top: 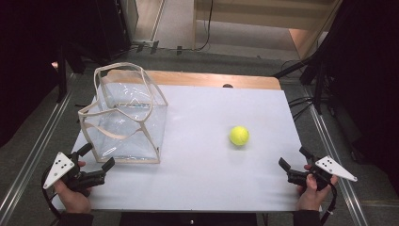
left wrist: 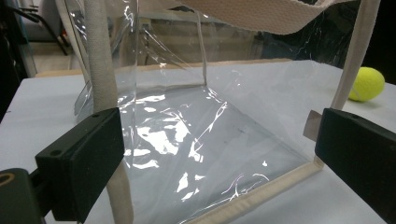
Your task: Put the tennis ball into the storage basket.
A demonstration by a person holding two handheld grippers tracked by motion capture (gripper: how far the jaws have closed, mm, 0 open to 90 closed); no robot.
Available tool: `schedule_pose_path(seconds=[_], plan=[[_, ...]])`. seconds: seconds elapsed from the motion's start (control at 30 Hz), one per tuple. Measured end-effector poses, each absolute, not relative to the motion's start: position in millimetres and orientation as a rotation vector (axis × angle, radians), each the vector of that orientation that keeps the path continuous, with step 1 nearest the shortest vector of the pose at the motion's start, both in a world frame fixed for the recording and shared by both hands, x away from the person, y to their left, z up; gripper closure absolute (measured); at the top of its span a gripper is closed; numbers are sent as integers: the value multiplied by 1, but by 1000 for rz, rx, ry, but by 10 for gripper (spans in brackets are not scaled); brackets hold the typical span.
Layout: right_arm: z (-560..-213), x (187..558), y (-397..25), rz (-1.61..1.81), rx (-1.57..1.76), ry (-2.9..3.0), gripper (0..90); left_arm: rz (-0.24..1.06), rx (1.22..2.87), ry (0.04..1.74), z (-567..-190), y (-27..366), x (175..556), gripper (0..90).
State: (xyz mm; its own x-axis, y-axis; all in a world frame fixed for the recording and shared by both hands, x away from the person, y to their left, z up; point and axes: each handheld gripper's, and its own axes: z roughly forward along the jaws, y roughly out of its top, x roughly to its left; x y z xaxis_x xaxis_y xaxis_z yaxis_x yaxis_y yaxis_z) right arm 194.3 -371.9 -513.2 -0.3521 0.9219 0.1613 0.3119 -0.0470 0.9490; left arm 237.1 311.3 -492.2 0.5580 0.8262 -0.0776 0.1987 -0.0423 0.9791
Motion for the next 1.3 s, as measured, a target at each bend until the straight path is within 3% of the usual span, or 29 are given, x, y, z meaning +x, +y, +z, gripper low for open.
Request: schedule_pose_path(seconds=[0.63,1.3], plan=[[-497,210,-361,1316,1315,1861,0,642,1559,895,-493,312,236,13],[-454,247,-334,1254,1204,2042,0,675,1602,878,-493,306,235,13]])
